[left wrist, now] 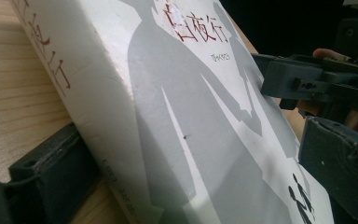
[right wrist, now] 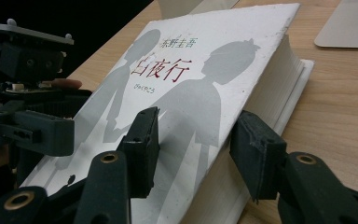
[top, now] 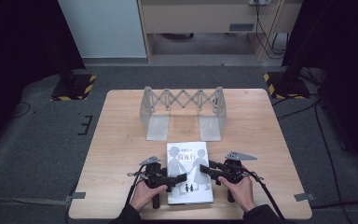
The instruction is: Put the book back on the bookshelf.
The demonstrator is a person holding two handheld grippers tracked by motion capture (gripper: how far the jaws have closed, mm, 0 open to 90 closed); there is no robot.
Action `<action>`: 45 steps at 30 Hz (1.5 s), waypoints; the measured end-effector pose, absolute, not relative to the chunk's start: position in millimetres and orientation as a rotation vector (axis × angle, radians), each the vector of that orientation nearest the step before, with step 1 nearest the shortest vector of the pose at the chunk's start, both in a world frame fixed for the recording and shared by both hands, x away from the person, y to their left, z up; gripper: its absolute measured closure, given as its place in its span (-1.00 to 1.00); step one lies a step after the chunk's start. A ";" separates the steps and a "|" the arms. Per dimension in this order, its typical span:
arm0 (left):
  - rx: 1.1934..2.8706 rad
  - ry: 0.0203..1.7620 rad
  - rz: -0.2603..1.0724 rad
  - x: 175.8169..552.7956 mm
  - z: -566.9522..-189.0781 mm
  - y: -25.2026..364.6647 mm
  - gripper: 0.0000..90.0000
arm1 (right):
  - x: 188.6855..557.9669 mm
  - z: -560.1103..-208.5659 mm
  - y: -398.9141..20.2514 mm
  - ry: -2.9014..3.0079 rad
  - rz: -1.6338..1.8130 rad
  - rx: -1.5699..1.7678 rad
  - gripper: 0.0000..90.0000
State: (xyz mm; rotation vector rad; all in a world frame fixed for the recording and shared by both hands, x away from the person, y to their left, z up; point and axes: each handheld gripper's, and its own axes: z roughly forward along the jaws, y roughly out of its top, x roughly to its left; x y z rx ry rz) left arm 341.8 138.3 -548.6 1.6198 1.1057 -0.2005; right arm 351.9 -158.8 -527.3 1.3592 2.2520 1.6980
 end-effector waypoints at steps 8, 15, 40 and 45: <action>1.666 1.108 -0.147 341.4 -547.2 142.2 -0.75 | 353.5 -530.7 -159.0 2.243 1.705 1.419 0.14; 1.676 1.103 -0.161 341.3 -543.8 145.4 -0.70 | 351.8 -525.0 -156.2 2.252 1.692 1.336 0.17; 1.703 0.868 -0.030 339.0 -506.0 150.6 -0.32 | 346.5 -499.3 -176.2 2.127 1.870 1.127 0.46; 1.671 0.853 -0.065 337.8 -504.3 154.2 -0.23 | 345.2 -498.8 -177.7 2.125 1.886 1.118 0.46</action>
